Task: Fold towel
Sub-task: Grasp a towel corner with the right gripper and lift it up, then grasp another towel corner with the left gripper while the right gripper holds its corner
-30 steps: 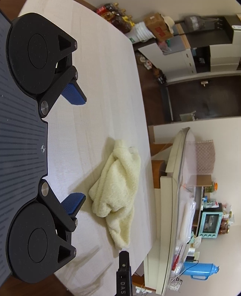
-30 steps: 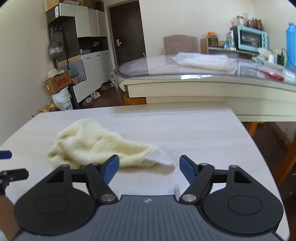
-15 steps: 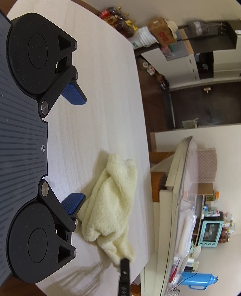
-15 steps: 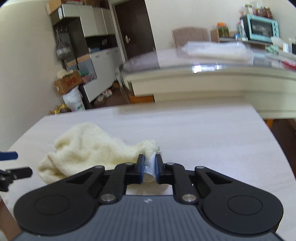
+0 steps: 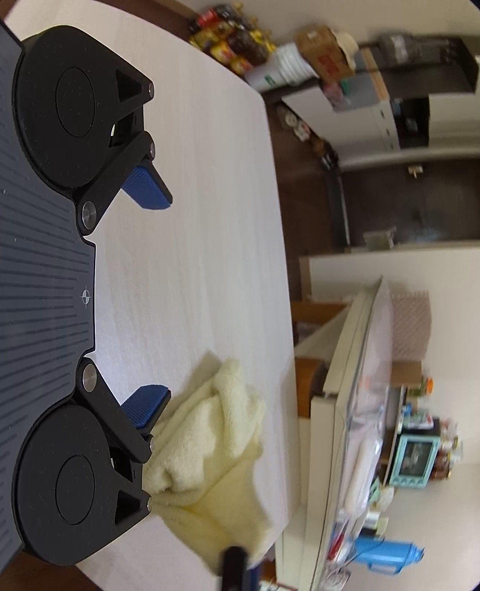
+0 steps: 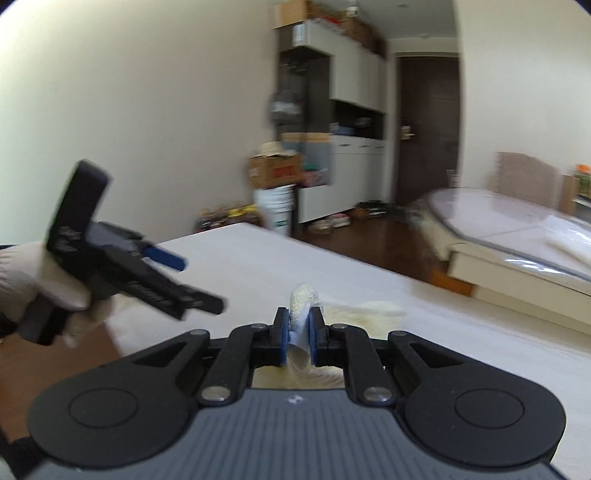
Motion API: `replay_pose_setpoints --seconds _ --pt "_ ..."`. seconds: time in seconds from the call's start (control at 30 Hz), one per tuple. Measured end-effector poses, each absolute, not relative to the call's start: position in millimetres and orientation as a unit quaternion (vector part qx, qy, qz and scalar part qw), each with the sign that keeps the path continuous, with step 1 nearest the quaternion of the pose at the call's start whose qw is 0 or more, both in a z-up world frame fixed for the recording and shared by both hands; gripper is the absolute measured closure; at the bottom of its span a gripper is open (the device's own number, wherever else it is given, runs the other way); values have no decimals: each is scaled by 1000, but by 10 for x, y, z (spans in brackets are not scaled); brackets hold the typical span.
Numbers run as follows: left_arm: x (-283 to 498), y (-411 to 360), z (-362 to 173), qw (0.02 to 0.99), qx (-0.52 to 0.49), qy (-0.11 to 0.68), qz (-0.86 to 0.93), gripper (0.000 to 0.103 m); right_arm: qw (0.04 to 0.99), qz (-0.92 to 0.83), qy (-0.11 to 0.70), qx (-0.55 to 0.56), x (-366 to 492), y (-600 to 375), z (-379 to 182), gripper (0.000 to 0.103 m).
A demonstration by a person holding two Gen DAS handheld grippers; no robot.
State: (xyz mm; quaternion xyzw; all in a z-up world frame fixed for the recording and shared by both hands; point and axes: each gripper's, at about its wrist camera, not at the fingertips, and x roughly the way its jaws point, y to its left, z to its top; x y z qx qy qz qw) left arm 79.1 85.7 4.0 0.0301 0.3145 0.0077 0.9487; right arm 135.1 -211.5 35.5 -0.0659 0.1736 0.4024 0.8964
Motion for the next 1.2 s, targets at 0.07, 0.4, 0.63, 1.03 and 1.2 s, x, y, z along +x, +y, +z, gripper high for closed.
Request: replay_pose_setpoints --seconds 0.07,0.4,0.63,1.03,1.2 --pt "858 812 84 951 39 307 -14 0 912 376 157 -49 1398 -2298 473 91" --pt "1413 458 118 940 75 309 -126 0 960 244 106 -91 1348 -2764 661 91" --pt "1866 297 64 915 65 343 -202 2 960 209 171 -75 1332 -2955 221 91" --pt "2231 -86 -161 886 130 349 -276 89 957 187 219 -28 1595 -3211 -117 91" --pt "2403 -175 -56 913 161 301 -225 91 958 179 224 -8 1638 -3251 -153 91"
